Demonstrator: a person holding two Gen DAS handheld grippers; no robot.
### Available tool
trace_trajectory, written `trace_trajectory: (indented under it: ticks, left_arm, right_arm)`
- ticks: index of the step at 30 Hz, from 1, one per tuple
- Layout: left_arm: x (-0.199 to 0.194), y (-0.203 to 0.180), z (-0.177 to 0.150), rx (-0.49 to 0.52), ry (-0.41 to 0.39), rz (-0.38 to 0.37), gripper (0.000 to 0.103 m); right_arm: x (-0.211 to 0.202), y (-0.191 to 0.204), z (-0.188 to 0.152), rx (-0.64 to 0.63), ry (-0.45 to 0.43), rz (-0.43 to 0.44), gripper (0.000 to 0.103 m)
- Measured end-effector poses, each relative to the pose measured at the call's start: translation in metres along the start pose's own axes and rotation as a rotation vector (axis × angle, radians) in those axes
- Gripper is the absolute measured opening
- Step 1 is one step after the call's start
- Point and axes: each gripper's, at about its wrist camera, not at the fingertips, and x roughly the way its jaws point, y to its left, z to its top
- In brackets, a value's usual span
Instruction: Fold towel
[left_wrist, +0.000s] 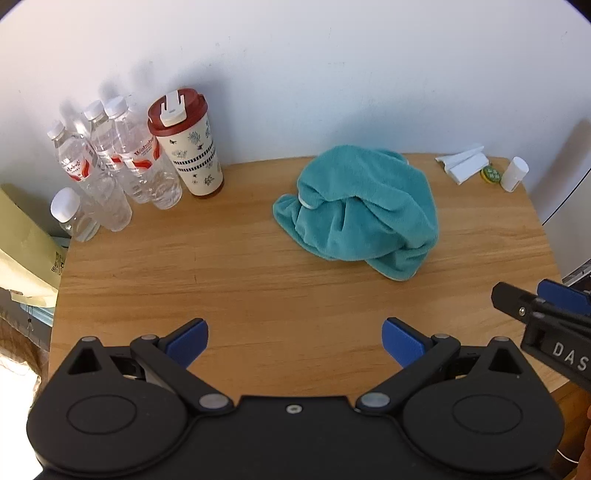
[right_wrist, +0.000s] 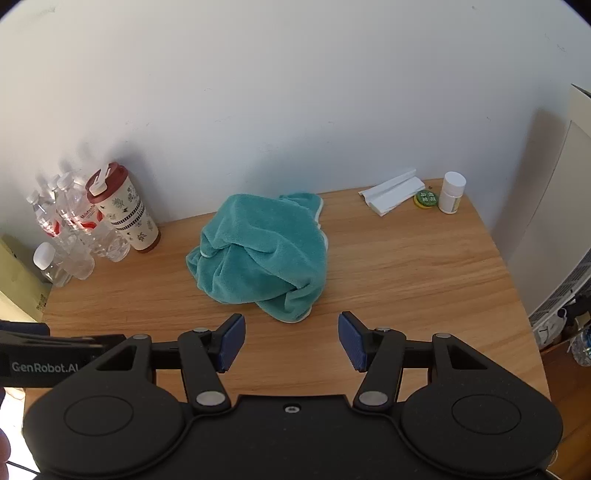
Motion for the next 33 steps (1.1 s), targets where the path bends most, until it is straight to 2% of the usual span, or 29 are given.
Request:
trace_trajectory:
  ticks: [8, 16, 18, 33]
  left_arm:
    - [-0.004, 0.01, -0.001, -0.052, -0.044, -0.05, 0.102]
    - [0.002, -0.001, 0.008, -0.047, -0.008, -0.004, 0.102]
    - [0.002, -0.003, 0.009, -0.041, -0.011, 0.0, 0.102]
    - [0.002, 0.003, 0.008, -0.036, -0.012, 0.009, 0.102]
  right_arm:
    - [0.0, 0.005, 0.0, -0.031, -0.017, 0.004, 0.061]
    - [0.003, 0.006, 0.006, -0.042, -0.01, -0.008, 0.062]
    - [0.003, 0.006, 0.007, -0.045, -0.01, -0.008, 0.067]
    - [0.007, 0.012, 0.003, -0.074, -0.003, 0.022, 0.067]
